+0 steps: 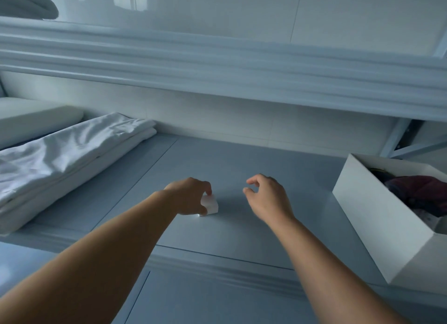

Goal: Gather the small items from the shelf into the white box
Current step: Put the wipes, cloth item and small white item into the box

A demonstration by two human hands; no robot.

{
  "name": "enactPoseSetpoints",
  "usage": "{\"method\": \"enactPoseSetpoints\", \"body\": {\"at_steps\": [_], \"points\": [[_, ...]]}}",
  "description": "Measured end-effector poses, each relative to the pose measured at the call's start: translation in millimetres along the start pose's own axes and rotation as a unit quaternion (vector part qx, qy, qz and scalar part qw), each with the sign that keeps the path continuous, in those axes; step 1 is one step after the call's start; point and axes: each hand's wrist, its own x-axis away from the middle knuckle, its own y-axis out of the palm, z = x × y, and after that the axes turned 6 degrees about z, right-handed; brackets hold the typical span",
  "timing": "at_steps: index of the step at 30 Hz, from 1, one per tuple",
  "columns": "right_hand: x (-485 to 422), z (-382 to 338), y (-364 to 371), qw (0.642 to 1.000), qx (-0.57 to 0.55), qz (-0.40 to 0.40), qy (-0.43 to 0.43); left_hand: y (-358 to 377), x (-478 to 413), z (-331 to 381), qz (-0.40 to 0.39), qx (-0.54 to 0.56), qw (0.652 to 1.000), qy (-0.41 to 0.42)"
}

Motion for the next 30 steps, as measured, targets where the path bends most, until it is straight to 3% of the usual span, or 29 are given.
{"method": "enactPoseSetpoints", "body": {"at_steps": [9, 17, 20, 24, 30], "points": [[3, 0, 2, 1.000, -0.017, -0.011, 0.017, -6, 1, 7, 0.031, -0.005, 0.999, 0.023], [-3, 0, -18, 0.980, -0.165, -0.002, 0.112, -39, -3, 31, 0.092, 0.023, 0.994, 0.046], [-4, 3, -25, 0.952, -0.264, -0.002, 0.156, -51, -6, 44, 0.119, 0.040, 0.990, 0.064], [-1, 2, -41, 0.887, -0.406, -0.020, 0.220, -60, -9, 65, 0.147, 0.069, 0.982, 0.094], [3, 6, -69, 0.829, -0.494, -0.006, 0.262, -63, -18, 99, 0.172, 0.096, 0.970, 0.144]]}}
